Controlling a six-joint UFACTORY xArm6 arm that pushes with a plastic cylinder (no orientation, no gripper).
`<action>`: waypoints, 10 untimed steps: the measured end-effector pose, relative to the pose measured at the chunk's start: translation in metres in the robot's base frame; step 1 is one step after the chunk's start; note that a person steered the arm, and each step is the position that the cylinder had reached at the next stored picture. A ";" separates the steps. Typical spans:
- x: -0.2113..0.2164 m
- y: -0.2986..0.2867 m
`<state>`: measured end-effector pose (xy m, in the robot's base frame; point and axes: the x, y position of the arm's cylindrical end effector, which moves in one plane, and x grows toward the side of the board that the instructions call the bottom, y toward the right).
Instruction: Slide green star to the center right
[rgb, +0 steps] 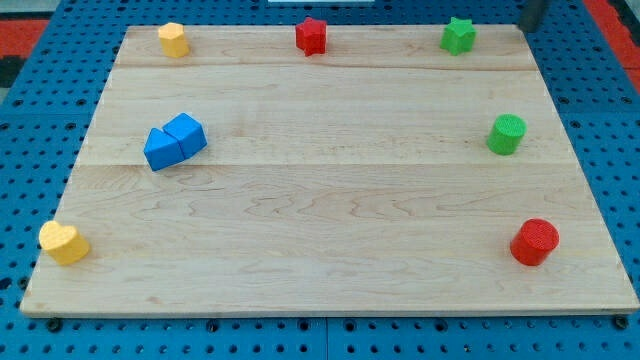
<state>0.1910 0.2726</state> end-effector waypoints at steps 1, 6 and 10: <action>0.002 -0.054; 0.140 -0.135; 0.166 -0.116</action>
<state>0.3569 0.1564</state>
